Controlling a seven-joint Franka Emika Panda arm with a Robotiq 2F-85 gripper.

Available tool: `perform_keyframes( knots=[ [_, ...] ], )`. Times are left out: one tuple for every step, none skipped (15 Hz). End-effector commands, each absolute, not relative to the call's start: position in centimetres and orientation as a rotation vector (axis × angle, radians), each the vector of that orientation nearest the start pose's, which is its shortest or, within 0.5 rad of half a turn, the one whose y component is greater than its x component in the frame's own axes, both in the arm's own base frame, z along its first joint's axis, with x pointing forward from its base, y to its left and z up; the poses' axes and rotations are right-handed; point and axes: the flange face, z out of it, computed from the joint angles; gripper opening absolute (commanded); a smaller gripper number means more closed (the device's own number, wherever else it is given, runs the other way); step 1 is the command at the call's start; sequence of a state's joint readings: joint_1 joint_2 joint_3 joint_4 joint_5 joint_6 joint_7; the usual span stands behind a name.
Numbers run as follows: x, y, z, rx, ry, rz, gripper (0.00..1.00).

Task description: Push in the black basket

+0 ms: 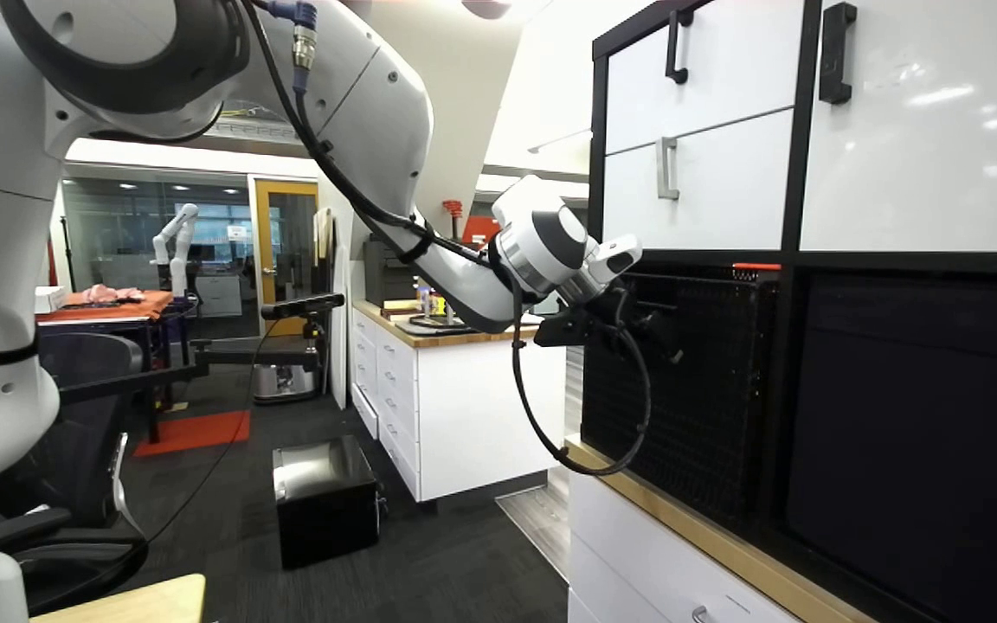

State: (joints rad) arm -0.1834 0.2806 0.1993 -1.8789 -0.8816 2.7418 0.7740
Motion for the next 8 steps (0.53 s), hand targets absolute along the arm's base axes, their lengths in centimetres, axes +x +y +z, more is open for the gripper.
perform_keyframes(
  knots=[
    [62.8,4.5,42.3,-3.172,0.162,-1.021,1.0],
    [62.1,5.0,42.5,-3.154,0.184,-0.961,1.0],
    [61.6,5.6,42.5,-3.152,0.19,-0.907,1.0],
    [60.9,6.1,43.4,-3.137,0.202,-0.846,1.0],
    [60.4,6.3,44.1,-3.131,0.22,-0.803,1.0],
    [59.7,6.7,45.0,-3.131,0.22,-0.758,1.0],
    [59.1,6.9,46.0,-3.135,0.223,-0.719,1.0],
    [58.3,7.2,47.1,-3.145,0.23,-0.688,1.0]
  ],
)
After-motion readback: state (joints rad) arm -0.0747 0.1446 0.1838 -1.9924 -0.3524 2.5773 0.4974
